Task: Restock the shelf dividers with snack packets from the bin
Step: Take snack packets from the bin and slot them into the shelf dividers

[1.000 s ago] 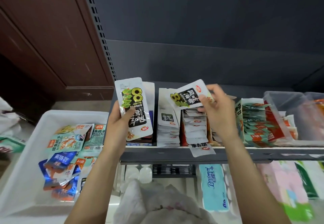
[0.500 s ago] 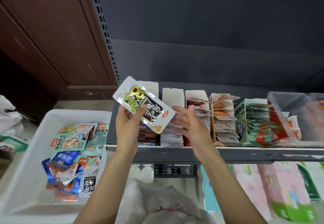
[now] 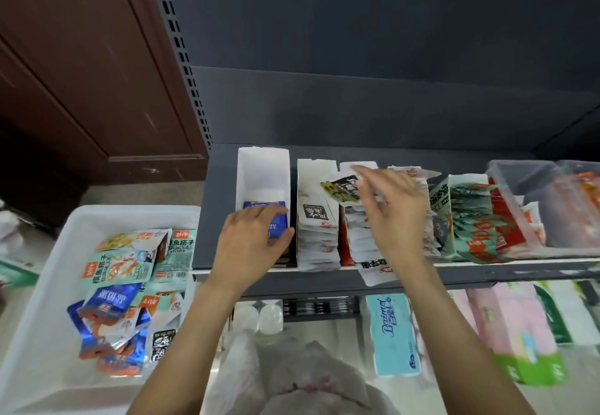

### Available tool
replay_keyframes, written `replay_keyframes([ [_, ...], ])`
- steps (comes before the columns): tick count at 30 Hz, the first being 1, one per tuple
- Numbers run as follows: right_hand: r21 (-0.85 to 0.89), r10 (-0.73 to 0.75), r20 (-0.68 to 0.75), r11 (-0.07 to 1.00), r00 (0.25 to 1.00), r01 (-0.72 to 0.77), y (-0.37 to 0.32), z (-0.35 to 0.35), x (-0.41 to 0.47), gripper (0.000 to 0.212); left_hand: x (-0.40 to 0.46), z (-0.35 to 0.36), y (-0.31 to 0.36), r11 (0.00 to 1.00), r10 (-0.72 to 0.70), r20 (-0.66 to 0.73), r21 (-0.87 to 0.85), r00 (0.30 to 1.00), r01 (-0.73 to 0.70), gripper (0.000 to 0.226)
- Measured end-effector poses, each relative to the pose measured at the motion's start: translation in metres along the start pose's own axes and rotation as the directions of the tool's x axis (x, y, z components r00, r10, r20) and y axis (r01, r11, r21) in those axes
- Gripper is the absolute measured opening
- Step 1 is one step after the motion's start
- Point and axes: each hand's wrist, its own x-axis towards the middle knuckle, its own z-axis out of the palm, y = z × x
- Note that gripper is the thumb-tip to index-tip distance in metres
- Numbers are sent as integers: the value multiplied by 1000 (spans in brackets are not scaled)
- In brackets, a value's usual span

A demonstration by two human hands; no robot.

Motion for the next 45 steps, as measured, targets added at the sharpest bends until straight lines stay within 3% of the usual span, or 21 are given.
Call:
replay_keyframes([
  [4,-138,-187,109,970,976,201,-10,27,11,21,-11,6,-10,999,-10,82,48,997,6,46],
  [6,-230,-205,185,942,961,245,-8,38,12,27,-15,7,-12,999,-18,101,50,995,13,48],
  [8,-377,-162,324,882,932,284,-3,49,11,34,-18,8,-13,999,-23,107,27,994,20,56],
  [10,-504,-39,528,790,849,349,0,57,5,34,-19,10,-14,1000,-10,88,3,996,10,60],
  [12,-492,26,657,772,753,402,2,60,-4,35,-20,10,-15,1000,-8,109,1,994,8,55],
  [14,-444,56,698,816,714,370,3,56,-14,39,-20,9,-15,1000,-12,99,-17,995,13,41],
  [16,-388,55,687,871,724,302,2,49,-22,44,-24,5,-12,999,-10,43,-43,999,11,41],
  [19,-233,-38,525,954,850,187,-9,31,-29,44,-40,-8,-6,984,-58,-156,-176,986,30,41],
  [22,2,-86,274,996,958,89,-33,14,-43,37,-69,-25,-6,946,-188,-351,-314,917,74,26],
  [25,223,-110,240,973,965,55,-69,10,-64,32,-106,-38,-18,905,-332,-442,-399,833,149,12],
  [30,316,-202,485,948,851,44,-125,41,-115,32,-172,-42,-90,829,-548,-320,-328,773,452,9],
  [34,283,-256,736,957,627,58,-161,95,-144,32,-209,-40,-167,676,-730,-119,-274,673,684,21],
  [38,183,-183,867,982,463,45,-189,160,-157,40,-214,-45,-227,598,-794,-64,-257,604,759,33],
  [40,110,-124,879,992,460,56,-198,197,-160,44,-206,-44,-250,633,-768,-53,-218,638,743,39],
  [45,-205,165,843,978,511,23,-205,284,-162,61,-170,-32,-299,806,-579,66,-99,812,583,60],
])
